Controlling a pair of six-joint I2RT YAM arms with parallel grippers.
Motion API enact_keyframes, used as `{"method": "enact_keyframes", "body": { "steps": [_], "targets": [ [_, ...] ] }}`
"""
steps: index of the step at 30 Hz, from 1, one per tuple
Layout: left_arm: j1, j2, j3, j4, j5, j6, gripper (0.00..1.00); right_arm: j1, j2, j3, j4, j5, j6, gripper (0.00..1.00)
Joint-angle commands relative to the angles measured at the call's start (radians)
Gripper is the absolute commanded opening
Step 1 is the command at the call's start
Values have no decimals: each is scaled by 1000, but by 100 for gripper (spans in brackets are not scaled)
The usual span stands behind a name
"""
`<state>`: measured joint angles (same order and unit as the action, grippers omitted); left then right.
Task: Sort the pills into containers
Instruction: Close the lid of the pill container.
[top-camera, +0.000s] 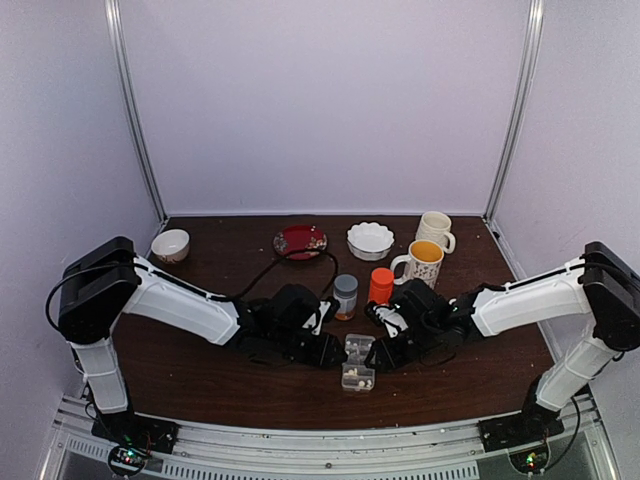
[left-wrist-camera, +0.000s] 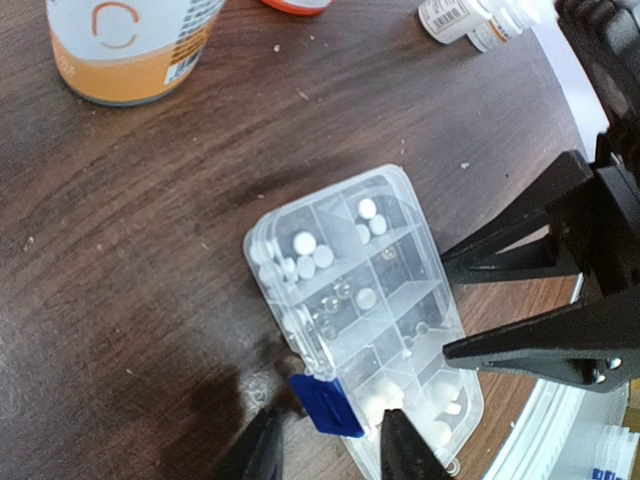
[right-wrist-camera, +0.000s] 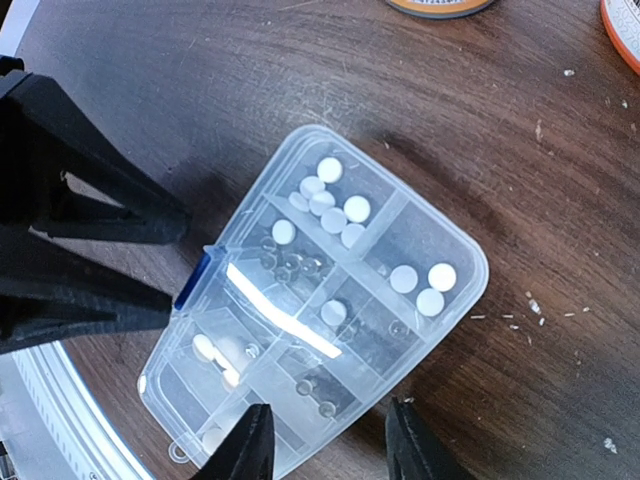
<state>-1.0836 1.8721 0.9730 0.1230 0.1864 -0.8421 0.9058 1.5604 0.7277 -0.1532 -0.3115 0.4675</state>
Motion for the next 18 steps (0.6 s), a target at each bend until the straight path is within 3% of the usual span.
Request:
{"method": "enact_keyframes", "body": {
  "steps": [1,7,11,18],
  "targets": [
    [-2,-28,7,45,-11,16,39,4,-17,-18,-19,45,-6,40],
    [-2,28,96,-104,-37,39,38,4,-21,-17,-13,42,-6,40],
    [-3,42,127,-196,-70,52,32,4,-40,-19,-20,52,-7,41],
    [-7,59,133,-212,-68,57,27,4,-68,-13,-4,70,1,48]
  ]
}}
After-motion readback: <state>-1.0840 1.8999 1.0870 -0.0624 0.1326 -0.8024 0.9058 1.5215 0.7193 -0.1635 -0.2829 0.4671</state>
